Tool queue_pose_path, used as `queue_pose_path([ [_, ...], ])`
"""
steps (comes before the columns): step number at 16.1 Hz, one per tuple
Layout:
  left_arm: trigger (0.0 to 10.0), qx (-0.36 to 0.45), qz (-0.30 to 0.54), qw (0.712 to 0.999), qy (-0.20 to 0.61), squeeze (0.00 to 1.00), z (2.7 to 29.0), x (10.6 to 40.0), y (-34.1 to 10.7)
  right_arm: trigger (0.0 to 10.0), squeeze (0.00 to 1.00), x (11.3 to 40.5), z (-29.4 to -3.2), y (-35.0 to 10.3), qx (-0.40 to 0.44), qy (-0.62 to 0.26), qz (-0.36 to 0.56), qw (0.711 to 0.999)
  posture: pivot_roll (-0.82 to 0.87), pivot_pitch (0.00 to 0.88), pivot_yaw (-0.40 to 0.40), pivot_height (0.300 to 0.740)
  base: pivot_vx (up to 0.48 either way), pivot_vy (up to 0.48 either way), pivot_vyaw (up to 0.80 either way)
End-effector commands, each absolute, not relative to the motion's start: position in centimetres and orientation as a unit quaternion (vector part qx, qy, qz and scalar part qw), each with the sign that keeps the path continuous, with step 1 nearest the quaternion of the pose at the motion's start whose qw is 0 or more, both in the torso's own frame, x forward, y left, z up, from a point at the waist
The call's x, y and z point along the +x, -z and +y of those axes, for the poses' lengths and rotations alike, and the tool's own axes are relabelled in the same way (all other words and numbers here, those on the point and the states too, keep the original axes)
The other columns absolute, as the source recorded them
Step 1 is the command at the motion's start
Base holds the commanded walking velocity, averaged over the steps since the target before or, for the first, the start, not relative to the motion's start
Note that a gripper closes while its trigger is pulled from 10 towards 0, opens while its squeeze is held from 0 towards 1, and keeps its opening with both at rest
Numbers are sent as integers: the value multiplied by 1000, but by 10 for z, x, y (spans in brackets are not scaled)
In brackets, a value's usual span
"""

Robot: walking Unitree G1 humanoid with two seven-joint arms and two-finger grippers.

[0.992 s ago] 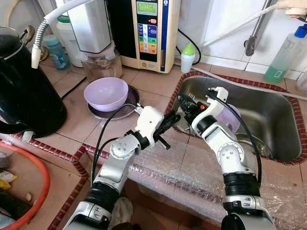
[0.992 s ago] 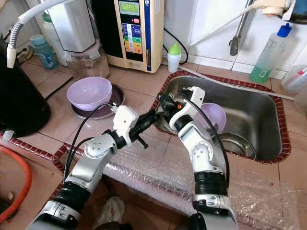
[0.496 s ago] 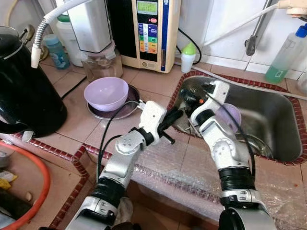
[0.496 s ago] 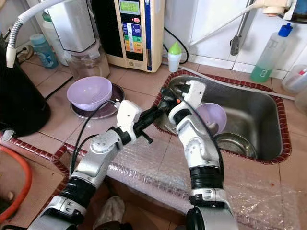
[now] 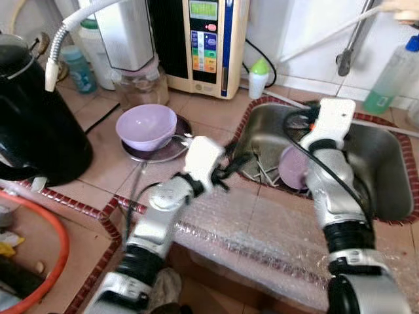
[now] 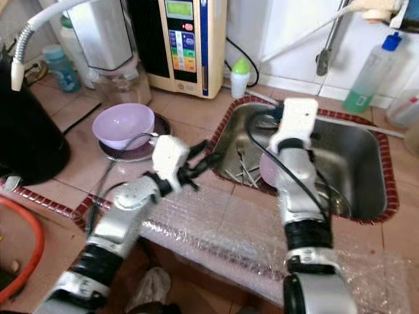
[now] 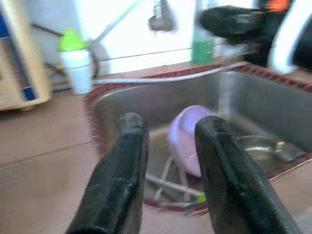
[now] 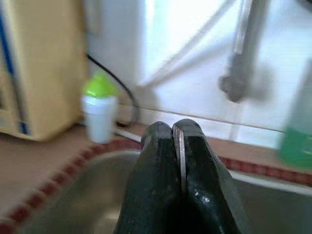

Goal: Kitchen organization

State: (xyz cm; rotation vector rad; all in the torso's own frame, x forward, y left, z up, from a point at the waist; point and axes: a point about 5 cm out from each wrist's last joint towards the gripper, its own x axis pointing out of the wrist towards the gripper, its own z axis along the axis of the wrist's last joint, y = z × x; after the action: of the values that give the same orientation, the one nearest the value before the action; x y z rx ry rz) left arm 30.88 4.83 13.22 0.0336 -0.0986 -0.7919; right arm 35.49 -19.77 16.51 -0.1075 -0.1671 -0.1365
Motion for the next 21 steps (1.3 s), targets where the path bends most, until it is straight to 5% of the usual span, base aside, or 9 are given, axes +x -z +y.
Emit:
queue_pose_path([
  [1,10000,24,-52,934,353,1000,57,313,-135,8941,1000,353,-200,-155,-48,73,-68,994,-155,0,31,740,0,0,0],
  [2,10000,24,-58,940,336,1000,63,316,-137,10000,1000,352,-201,-151,-40,75,-60,995,-149,0,26,740,0,0,0],
  [6,10000,16,-56,981,187,1000,106,339,-147,10000,1000,346,-195,-133,-26,66,-43,997,-145,0,24,740,0,0,0],
  [11,10000,-1,-48,996,77,1000,135,354,-157,10000,1000,337,-191,-119,-7,52,-24,998,-145,0,28,740,0,0,0],
  [21,10000,-37,-38,993,-104,1000,183,359,-175,10000,1000,313,-164,-101,-2,-7,-7,1000,-138,0,40,740,0,0,0],
])
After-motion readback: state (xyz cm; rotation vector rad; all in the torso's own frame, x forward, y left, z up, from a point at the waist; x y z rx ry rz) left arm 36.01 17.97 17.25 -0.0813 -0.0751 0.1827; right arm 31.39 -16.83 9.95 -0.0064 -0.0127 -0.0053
